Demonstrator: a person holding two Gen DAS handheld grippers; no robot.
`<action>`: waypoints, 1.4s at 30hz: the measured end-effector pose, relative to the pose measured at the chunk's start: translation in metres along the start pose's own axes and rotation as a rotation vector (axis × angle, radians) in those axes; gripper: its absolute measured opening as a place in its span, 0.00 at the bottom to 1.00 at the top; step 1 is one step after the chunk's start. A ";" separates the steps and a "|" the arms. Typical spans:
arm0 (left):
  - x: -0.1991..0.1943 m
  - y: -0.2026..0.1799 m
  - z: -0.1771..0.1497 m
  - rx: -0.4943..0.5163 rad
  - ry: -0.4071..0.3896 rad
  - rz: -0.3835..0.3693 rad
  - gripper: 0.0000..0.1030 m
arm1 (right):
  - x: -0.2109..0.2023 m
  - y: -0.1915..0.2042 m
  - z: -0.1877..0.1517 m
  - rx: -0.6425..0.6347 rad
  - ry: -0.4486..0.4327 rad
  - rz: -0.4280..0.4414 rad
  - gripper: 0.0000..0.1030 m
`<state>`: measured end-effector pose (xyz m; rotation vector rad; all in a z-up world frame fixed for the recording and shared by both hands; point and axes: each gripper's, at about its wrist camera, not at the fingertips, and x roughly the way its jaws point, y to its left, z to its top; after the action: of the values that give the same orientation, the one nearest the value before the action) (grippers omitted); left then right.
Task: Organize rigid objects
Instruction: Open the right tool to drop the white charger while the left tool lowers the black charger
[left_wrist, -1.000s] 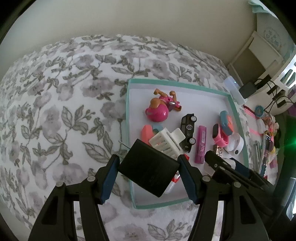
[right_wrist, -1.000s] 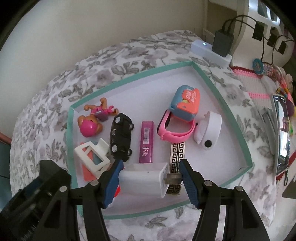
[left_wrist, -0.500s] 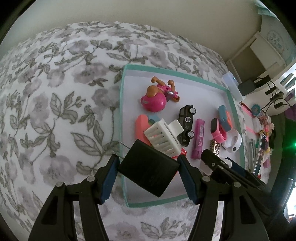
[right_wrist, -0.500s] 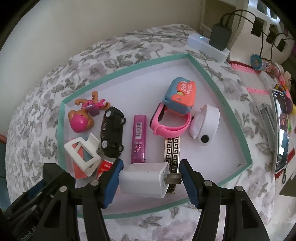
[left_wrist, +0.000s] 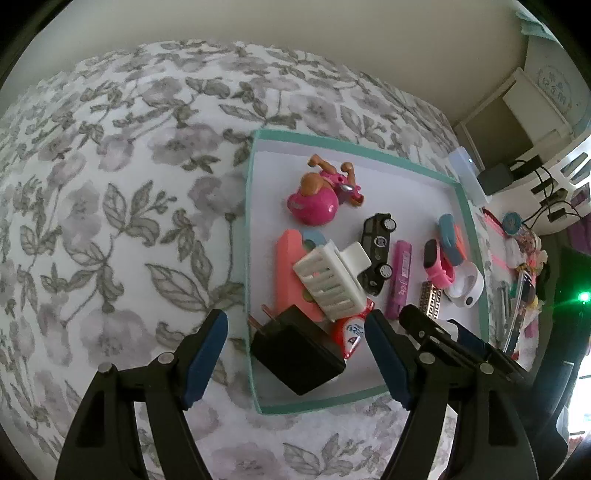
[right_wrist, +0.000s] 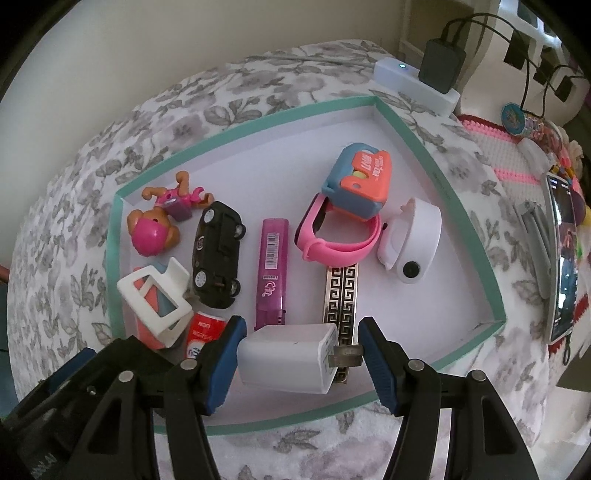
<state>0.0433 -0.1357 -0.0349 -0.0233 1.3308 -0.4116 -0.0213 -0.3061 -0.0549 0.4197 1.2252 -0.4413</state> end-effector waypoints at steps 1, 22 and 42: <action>-0.001 0.001 0.001 -0.002 -0.007 0.007 0.75 | 0.000 0.000 0.000 -0.001 -0.001 0.002 0.65; -0.007 0.054 0.011 -0.130 -0.100 0.288 0.83 | -0.004 0.005 0.002 -0.049 -0.054 -0.016 0.97; -0.036 0.053 -0.010 -0.040 -0.175 0.364 0.93 | -0.025 0.024 -0.022 -0.132 -0.120 0.001 1.00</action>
<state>0.0425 -0.0731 -0.0169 0.1454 1.1403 -0.0717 -0.0327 -0.2715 -0.0359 0.2768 1.1302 -0.3771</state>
